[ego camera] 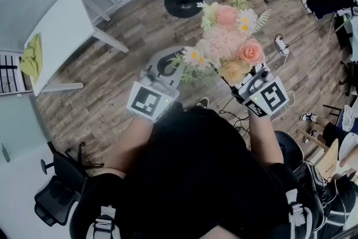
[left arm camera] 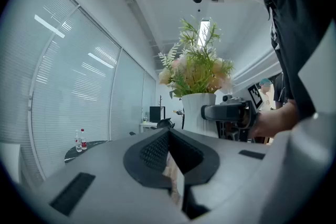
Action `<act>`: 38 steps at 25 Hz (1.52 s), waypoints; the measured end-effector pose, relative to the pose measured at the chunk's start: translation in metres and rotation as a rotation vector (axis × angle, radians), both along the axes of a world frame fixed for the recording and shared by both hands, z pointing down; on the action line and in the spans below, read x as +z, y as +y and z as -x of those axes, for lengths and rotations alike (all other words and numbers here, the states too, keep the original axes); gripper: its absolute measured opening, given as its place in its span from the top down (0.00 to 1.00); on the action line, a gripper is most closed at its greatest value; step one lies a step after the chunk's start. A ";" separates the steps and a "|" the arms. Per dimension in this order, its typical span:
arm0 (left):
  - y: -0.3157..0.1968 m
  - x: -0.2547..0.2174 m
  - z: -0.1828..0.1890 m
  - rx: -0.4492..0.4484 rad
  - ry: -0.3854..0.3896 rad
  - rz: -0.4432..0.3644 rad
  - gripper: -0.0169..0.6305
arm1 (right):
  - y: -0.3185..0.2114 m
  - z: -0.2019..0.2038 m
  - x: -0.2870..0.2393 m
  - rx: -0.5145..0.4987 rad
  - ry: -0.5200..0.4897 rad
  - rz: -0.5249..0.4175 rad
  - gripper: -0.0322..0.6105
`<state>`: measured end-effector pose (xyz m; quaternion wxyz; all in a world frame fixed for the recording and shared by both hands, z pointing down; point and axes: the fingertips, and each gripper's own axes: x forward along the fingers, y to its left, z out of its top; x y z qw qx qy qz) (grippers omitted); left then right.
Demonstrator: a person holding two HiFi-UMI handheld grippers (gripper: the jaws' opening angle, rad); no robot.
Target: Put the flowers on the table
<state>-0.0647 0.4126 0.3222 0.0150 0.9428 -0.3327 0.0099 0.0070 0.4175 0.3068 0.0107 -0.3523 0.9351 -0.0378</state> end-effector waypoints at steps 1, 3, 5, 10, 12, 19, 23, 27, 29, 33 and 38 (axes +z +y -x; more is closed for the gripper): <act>-0.001 0.000 -0.001 -0.002 0.001 -0.001 0.96 | -0.001 0.000 0.000 -0.003 -0.001 -0.001 0.42; -0.002 0.001 -0.003 -0.005 0.001 -0.002 0.96 | -0.002 -0.001 0.002 -0.009 -0.003 -0.001 0.42; -0.001 0.003 -0.004 -0.009 -0.002 0.001 0.96 | -0.002 -0.002 0.005 -0.014 -0.006 0.009 0.42; 0.000 0.013 -0.012 -0.024 -0.017 0.035 0.96 | -0.004 -0.014 0.012 -0.017 -0.003 0.026 0.42; -0.001 0.018 -0.018 -0.031 -0.023 0.059 0.96 | -0.005 -0.020 0.012 -0.031 0.001 0.025 0.42; 0.005 0.020 -0.040 -0.056 -0.024 0.064 0.96 | -0.002 -0.041 0.013 -0.058 -0.012 0.027 0.42; 0.009 0.026 -0.050 -0.075 -0.031 0.085 0.96 | -0.002 -0.050 0.016 -0.080 0.000 0.029 0.42; 0.006 0.030 -0.054 -0.088 -0.027 0.088 0.96 | -0.006 -0.057 0.020 -0.083 -0.012 0.043 0.42; 0.000 0.034 -0.053 -0.087 -0.035 0.099 0.96 | -0.014 -0.058 0.022 -0.076 -0.019 0.050 0.42; -0.024 0.042 -0.042 -0.082 -0.034 0.100 0.96 | -0.039 -0.048 0.027 -0.073 -0.016 0.054 0.42; -0.063 0.049 -0.025 -0.070 -0.016 0.108 0.96 | -0.076 -0.031 0.032 -0.059 -0.012 0.062 0.42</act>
